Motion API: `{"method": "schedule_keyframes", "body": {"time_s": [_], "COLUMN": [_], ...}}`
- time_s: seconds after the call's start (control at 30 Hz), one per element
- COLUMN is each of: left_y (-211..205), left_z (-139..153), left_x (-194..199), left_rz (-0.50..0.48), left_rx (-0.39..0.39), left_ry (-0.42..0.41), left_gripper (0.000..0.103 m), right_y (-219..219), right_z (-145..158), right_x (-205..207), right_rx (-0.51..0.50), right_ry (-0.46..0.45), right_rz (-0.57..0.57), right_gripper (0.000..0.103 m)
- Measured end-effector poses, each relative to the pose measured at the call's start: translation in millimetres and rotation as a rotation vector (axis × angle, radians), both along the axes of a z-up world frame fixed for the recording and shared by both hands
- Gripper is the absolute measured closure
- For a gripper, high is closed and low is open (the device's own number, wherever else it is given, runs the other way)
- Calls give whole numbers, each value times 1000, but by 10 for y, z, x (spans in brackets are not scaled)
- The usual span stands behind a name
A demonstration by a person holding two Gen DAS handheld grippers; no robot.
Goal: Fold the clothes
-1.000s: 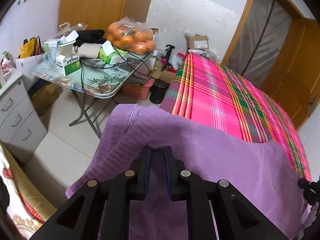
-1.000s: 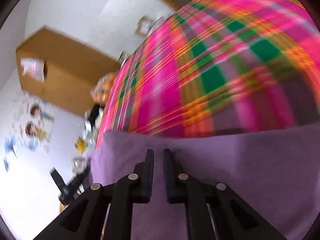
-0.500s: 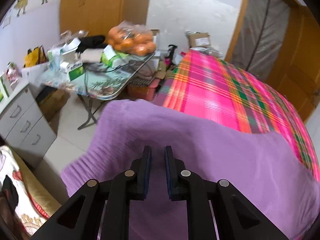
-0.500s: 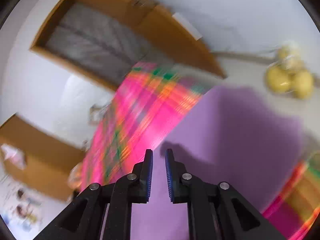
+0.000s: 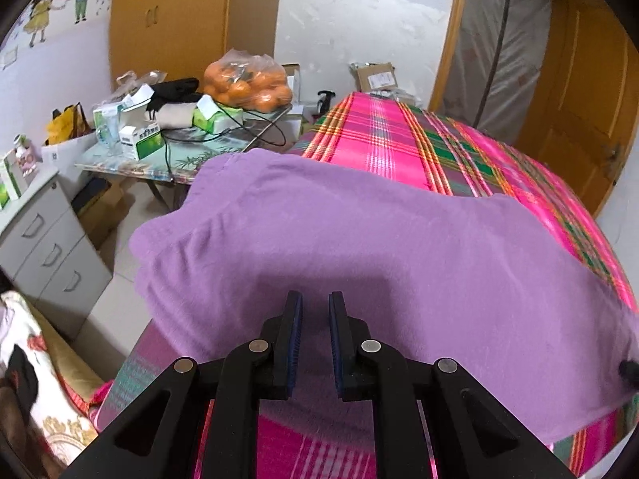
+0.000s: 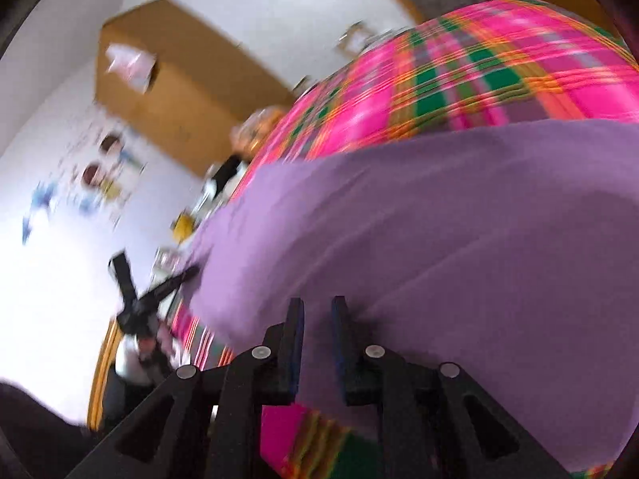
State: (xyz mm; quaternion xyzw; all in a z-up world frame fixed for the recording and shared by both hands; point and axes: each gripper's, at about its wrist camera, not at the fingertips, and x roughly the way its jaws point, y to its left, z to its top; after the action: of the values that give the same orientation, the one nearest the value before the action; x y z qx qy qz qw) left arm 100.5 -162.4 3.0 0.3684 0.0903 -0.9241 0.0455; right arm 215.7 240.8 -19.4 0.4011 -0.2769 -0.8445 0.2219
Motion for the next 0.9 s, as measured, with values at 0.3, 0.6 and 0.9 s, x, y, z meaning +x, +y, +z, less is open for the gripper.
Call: {"method": "schedule_keyframes", "body": {"time_s": [0.3,0.6,0.9], "left_y": [-270,-935,-1209], "left_z": [50,27,-233], "left_x": [124,370,263], "left_rz": [81,265,293], "left_rx": [69,246,550], "left_ry": [42,94,75], "left_gripper": [89,70,52], "right_y": [-740,-822,-877], "right_z": [115,409,434], "right_x": [-322,-630,-747], "right_rx": [41,30,29], "right_ry": [46,129,122], "right_rz": [207,230,226], "right_gripper": [87,87,87]}}
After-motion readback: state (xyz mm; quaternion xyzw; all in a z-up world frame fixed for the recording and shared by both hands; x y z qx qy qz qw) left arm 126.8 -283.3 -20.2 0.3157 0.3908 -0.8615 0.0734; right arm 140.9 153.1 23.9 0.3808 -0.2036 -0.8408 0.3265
